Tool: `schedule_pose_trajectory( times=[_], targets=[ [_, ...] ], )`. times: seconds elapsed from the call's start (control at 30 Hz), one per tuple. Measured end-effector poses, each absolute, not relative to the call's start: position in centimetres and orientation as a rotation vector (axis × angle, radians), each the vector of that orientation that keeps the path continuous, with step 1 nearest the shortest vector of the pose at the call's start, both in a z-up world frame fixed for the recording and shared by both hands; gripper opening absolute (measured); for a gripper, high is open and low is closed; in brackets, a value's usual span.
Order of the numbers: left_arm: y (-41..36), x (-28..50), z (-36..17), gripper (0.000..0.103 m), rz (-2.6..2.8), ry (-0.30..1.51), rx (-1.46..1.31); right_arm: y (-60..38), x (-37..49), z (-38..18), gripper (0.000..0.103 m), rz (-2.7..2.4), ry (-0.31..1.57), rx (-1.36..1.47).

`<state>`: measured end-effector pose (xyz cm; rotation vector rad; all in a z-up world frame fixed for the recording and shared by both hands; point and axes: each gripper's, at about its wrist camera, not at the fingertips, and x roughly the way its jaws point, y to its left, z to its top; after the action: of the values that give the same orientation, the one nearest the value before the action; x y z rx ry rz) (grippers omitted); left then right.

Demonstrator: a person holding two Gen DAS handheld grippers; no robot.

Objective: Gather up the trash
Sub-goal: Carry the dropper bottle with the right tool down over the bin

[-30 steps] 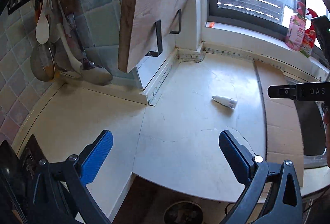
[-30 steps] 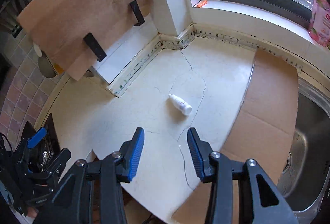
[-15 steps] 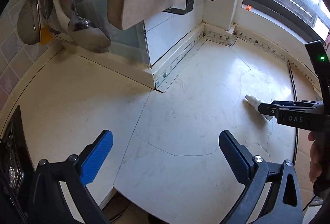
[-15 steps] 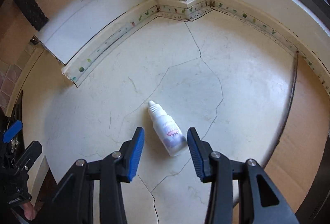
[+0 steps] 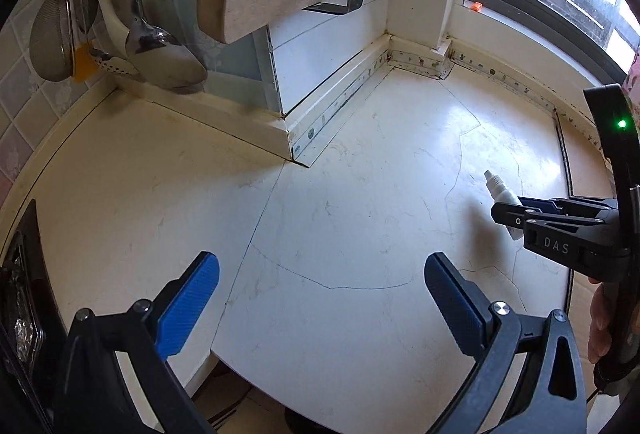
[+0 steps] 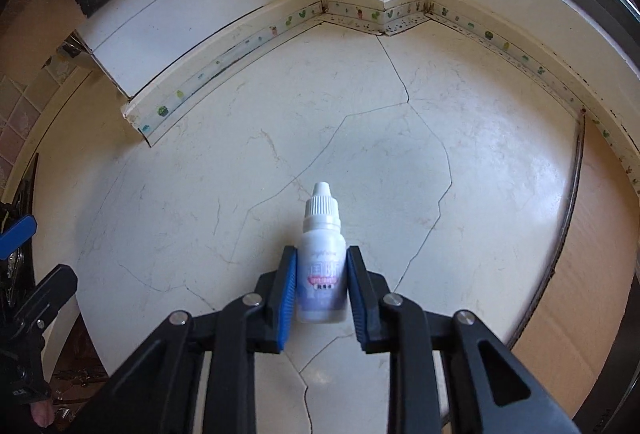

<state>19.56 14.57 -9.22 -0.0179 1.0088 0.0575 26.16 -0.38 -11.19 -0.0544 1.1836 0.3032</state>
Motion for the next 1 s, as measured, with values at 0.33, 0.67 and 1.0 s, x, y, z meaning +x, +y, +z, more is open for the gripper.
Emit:
schedule_pose_trajectory(
  times=[0.33, 0.67, 1.0],
  targets=[
    [14.0, 15.1, -5.6, 0.102, -0.020, 0.993, 0.004, -1.2, 19.2, -5.4, 0.024, 0.343, 1.104, 0.074],
    [13.8, 6.6, -1.0, 0.102, -0.143, 0.932, 0.074, -0.4, 6.7, -0.6, 0.024, 0.363, 1.041, 0.179],
    [15.6, -1.9, -1.4, 0.102, -0.205, 0.951, 0.120, 1.4, -3.7, -1.8, 0.024, 0.335, 1.051, 0.287]
  ],
)
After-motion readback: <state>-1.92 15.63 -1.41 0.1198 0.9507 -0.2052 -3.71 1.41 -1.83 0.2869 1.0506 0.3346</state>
